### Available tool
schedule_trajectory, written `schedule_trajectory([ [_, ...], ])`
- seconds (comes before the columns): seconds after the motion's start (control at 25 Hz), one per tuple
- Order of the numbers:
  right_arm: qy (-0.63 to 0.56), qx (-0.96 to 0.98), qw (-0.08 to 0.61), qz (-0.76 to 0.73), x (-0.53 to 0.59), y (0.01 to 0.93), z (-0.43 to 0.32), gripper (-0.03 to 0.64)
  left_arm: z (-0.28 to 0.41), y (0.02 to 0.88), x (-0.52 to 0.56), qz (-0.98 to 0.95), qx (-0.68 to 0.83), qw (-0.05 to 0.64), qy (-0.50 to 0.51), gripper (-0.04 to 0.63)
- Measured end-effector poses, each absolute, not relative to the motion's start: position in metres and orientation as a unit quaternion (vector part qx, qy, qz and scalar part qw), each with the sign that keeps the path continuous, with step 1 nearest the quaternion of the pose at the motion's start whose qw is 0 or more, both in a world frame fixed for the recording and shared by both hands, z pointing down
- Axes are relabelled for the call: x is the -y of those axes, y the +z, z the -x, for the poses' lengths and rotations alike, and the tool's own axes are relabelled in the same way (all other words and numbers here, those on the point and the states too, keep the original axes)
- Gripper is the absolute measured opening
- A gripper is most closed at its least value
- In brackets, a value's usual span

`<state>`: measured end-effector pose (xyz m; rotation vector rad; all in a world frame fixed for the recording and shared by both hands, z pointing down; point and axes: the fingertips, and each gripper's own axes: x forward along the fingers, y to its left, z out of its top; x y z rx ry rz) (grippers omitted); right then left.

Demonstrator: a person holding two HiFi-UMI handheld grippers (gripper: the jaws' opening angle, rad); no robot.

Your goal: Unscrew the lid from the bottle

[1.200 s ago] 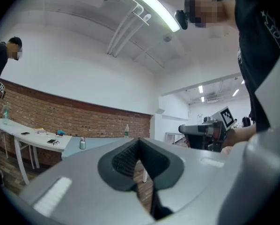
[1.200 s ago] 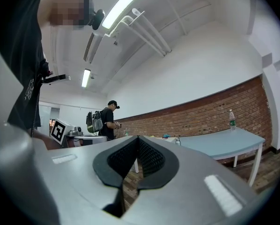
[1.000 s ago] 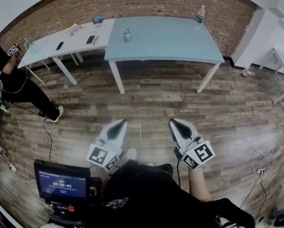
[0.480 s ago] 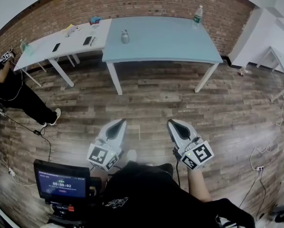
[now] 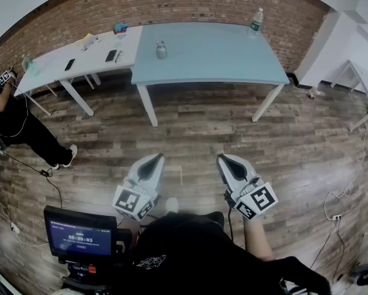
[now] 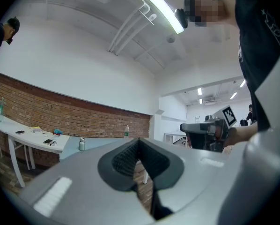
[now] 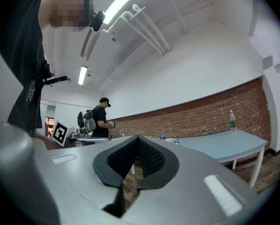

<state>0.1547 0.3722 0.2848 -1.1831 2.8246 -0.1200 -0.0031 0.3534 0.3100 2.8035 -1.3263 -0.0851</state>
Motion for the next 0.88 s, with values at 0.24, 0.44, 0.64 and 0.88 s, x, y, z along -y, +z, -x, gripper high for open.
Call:
schedule_trajectory([
  [0.24, -0.037, -0.92, 0.034, 0.388, -0.353, 0.285, -0.145, 0.003, 0.011, 0.31, -0.332, -0.906, 0.421, 0.02, -0.03, -0.002],
  [0.44, -0.033, -0.919, 0.034, 0.39, -0.339, 0.284, -0.137, 0.003, 0.017, 0.309, -0.315, -0.908, 0.418, 0.017, -0.029, -0.002],
  [0.64, -0.03, -0.92, 0.034, 0.389, -0.329, 0.281, -0.128, 0.003, 0.024, 0.306, -0.301, -0.909, 0.414, 0.015, -0.031, -0.002],
  [0.88, -0.03, -0.917, 0.036, 0.397, -0.316, 0.28, -0.118, 0.003, 0.035, 0.303, -0.288, -0.912, 0.408, 0.014, -0.034, -0.002],
])
